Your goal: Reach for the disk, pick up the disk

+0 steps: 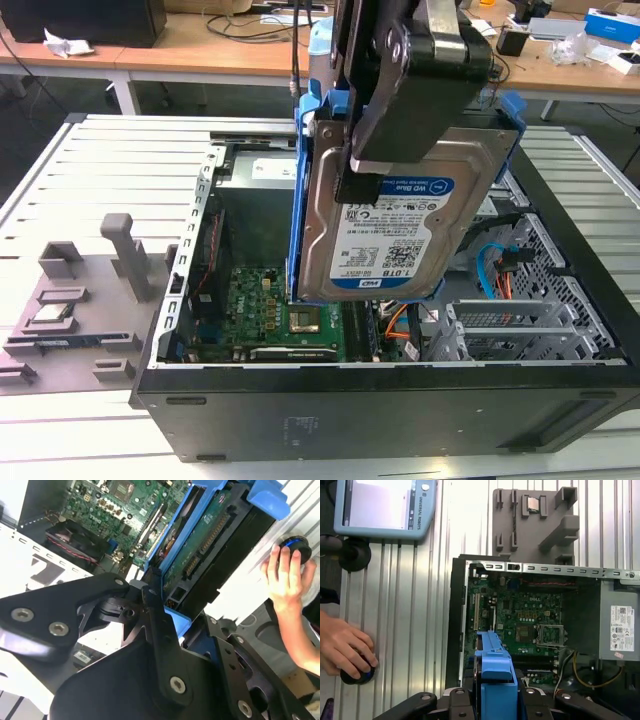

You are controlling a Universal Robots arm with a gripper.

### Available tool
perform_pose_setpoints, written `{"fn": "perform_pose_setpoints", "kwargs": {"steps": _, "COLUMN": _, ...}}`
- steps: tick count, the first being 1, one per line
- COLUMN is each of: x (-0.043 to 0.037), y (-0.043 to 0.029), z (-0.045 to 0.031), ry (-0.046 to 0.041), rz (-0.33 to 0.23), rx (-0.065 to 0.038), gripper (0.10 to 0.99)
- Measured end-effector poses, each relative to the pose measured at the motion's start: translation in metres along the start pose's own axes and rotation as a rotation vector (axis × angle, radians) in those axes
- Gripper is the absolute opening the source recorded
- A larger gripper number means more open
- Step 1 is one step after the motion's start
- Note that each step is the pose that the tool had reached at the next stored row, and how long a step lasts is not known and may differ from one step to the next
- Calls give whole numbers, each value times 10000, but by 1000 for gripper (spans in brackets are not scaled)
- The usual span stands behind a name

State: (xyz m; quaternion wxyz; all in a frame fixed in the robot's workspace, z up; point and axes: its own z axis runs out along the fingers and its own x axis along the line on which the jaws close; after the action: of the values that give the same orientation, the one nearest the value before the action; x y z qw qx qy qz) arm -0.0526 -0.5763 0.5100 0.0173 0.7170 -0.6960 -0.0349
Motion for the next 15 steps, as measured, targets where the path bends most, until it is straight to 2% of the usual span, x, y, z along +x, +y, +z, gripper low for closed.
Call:
{"fn": "perform_pose_setpoints", "kwargs": {"steps": 1, "x": 8, "y": 1, "z": 0, "ry": -80, "rz": 5, "rx": 3, "gripper": 369}}
{"fn": "perform_pose_setpoints", "kwargs": {"steps": 6, "x": 9, "y": -6, "z": -1, "ry": -79, "rz": 3, "rx": 2, "gripper": 369}}
{"fn": "perform_pose_setpoints", "kwargs": {"steps": 7, "x": 10, "y": -37, "z": -3, "ry": -79, "rz": 5, "rx": 2, "gripper": 369}}
{"fn": "perform_pose_setpoints", "kwargs": {"steps": 10, "x": 12, "y": -154, "z": -11, "ry": -76, "rz": 7, "rx": 2, "gripper": 369}}
{"fn": "perform_pose_setpoints", "kwargs": {"steps": 11, "x": 14, "y": -235, "z": -17, "ry": -75, "rz": 6, "rx": 2, "gripper": 369}}
{"fn": "perform_pose_setpoints", "kwargs": {"steps": 13, "x": 17, "y": -327, "z": -24, "ry": -74, "rz": 7, "rx": 2, "gripper": 369}}
{"fn": "perform_pose_setpoints", "kwargs": {"steps": 15, "x": 21, "y": -490, "z": -35, "ry": -73, "rz": 7, "rx": 2, "gripper": 369}}
